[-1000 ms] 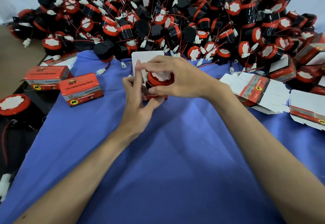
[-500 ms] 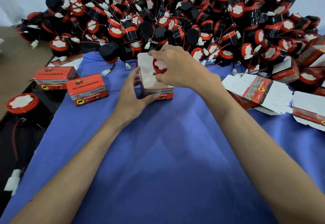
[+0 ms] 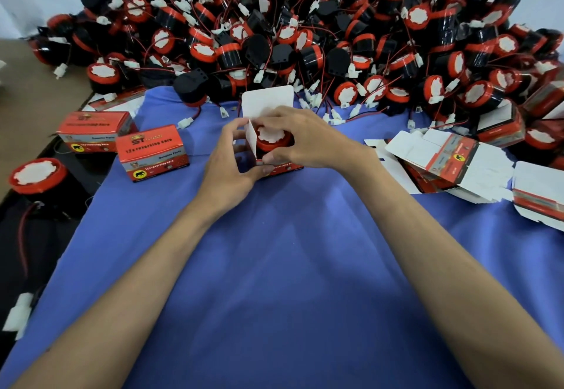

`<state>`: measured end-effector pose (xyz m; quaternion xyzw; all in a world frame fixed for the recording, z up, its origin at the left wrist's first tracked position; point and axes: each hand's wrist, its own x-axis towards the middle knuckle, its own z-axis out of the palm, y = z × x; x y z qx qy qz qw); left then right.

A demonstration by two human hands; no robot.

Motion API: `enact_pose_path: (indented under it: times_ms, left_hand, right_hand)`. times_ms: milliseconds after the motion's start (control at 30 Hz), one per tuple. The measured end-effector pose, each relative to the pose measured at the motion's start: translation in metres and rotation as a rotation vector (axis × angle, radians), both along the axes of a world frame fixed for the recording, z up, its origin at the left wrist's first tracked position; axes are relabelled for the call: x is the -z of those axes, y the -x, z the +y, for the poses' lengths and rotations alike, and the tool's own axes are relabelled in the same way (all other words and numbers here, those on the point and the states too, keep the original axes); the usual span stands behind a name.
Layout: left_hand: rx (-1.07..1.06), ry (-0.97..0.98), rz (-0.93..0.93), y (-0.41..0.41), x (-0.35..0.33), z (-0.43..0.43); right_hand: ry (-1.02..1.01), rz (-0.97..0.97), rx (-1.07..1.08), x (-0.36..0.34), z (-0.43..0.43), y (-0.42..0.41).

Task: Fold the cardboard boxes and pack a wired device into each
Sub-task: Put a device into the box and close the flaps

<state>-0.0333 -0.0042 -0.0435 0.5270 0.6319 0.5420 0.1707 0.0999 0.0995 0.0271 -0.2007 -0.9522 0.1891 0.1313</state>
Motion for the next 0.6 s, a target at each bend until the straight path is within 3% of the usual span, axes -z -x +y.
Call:
enact_pose_path:
  times_ms: [133,233,600]
  left_hand:
    - [-0.017,0.013,-0.006,0.001,0.001,0.0]
    - [-0.026,0.015,0.005,0.003,0.002,0.002]
    - [-0.019,0.035,0.028,0.004,0.004,0.004]
  right_hand:
    - [-0.226,-0.161,0.091,0.003,0.005,0.001]
    - [-0.217,-0.247,0.083,0.0,0.002,0.003]
    - [-0.26,-0.189,0.235,-0.016,-0.001,-0.001]
